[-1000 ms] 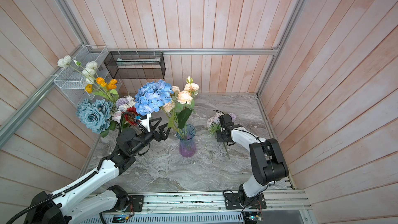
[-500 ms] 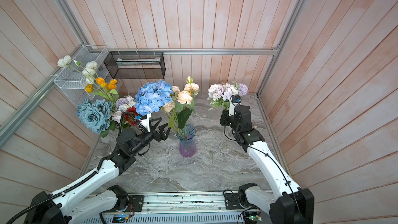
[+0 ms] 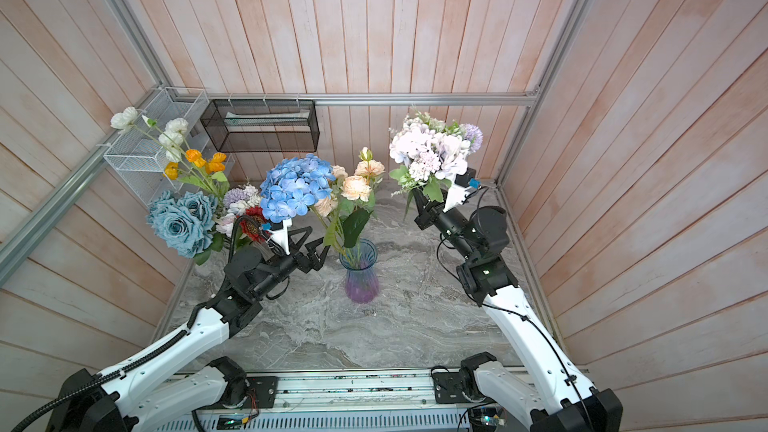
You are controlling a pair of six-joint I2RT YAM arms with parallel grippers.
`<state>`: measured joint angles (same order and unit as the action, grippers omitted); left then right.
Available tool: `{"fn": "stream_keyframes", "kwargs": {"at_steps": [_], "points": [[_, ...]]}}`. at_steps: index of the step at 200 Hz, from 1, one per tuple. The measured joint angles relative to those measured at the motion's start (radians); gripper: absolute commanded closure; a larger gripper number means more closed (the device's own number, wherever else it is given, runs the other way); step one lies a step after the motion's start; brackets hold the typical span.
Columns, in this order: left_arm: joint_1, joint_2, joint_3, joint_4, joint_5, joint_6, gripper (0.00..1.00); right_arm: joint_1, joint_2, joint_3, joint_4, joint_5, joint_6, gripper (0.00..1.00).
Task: Arrange the flowers into the vase
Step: 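Grasp the lilac flower bunch and lift it high with the right gripper, then carry the lilac bunch over the vase and lower its stems in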
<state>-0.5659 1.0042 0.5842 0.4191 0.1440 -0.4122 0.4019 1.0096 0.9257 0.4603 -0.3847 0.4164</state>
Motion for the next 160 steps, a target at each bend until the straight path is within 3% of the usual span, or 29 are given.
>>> {"fn": "stream_keyframes", "kwargs": {"at_steps": [60, 111, 160], "points": [[0.0, 0.0, -0.003, -0.001, -0.021, -0.011, 0.0, 0.229, 0.03, -0.066, 0.136, -0.054, -0.118, 1.0], [0.0, 0.0, -0.007, -0.004, -0.022, -0.019, 0.0, 0.288, 0.032, -0.225, 0.262, -0.071, -0.151, 1.0], [0.0, 0.0, -0.007, -0.004, -0.022, -0.027, 0.0, 0.319, 0.094, -0.277, 0.34, -0.075, -0.22, 1.0]]}}
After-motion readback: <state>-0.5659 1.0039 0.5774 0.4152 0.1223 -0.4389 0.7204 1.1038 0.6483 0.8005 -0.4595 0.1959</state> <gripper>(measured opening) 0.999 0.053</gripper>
